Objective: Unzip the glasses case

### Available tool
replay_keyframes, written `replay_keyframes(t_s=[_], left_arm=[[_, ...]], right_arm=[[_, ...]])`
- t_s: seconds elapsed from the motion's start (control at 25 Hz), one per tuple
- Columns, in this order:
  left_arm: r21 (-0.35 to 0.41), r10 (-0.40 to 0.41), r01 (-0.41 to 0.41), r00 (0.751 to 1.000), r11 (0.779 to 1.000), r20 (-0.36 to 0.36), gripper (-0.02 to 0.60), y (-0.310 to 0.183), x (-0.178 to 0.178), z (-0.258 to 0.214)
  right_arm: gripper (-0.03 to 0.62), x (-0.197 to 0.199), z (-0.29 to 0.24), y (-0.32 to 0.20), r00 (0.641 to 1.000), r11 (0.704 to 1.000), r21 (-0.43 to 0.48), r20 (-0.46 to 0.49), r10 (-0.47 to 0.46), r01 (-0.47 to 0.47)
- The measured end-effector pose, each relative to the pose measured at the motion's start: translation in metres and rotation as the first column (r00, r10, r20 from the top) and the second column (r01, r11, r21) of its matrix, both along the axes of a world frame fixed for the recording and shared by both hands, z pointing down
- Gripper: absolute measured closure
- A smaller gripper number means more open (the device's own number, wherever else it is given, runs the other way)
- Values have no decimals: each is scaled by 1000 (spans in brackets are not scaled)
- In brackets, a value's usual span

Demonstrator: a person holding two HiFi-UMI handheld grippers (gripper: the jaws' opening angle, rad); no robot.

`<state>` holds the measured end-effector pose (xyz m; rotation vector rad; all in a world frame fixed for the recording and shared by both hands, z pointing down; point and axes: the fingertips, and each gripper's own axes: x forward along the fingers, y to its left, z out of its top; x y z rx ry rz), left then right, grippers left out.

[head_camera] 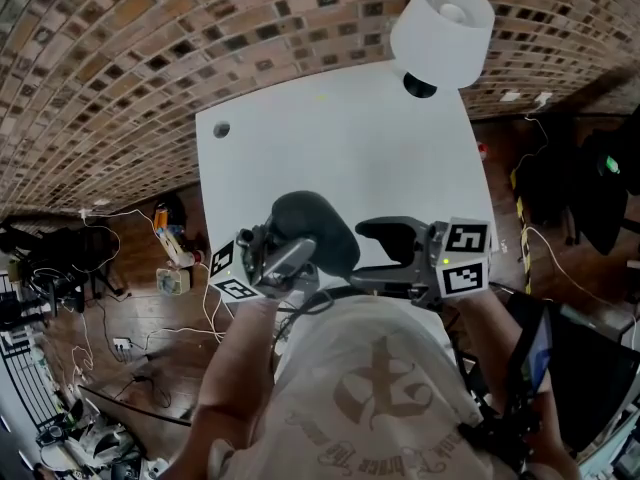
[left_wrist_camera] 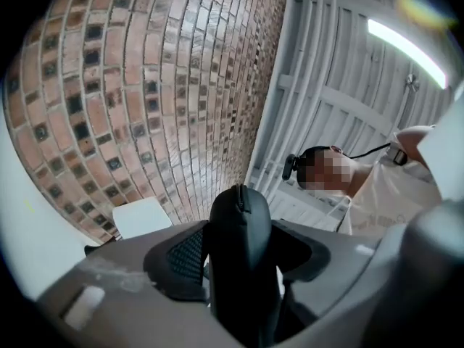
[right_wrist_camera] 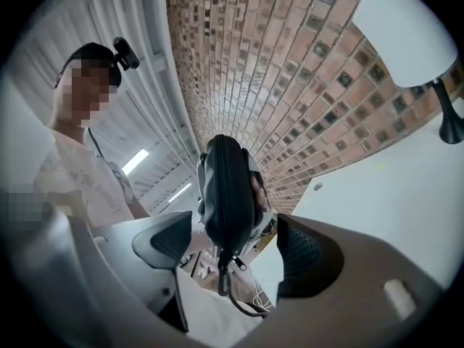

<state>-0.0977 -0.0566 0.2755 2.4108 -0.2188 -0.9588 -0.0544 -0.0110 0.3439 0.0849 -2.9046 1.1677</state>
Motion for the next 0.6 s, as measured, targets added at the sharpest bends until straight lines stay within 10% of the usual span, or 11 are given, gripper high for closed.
replay_keyframes(t_s=[0.2,0.4,0.6], left_arm=[[-5,30,-30,999,1000,35,318,7,22,6],[-7,21,-20,988,1000,152,301,6,30,23],[-48,-60,90,898,995,436,250,-7,7,72]], right_arm=[[200,-14,6,4,1000,1000,6,5,-26,26],[319,-7,14,6,999,999,22,-29,-41,41],[321,8,52,-11,977,999,54,-214,11,0]])
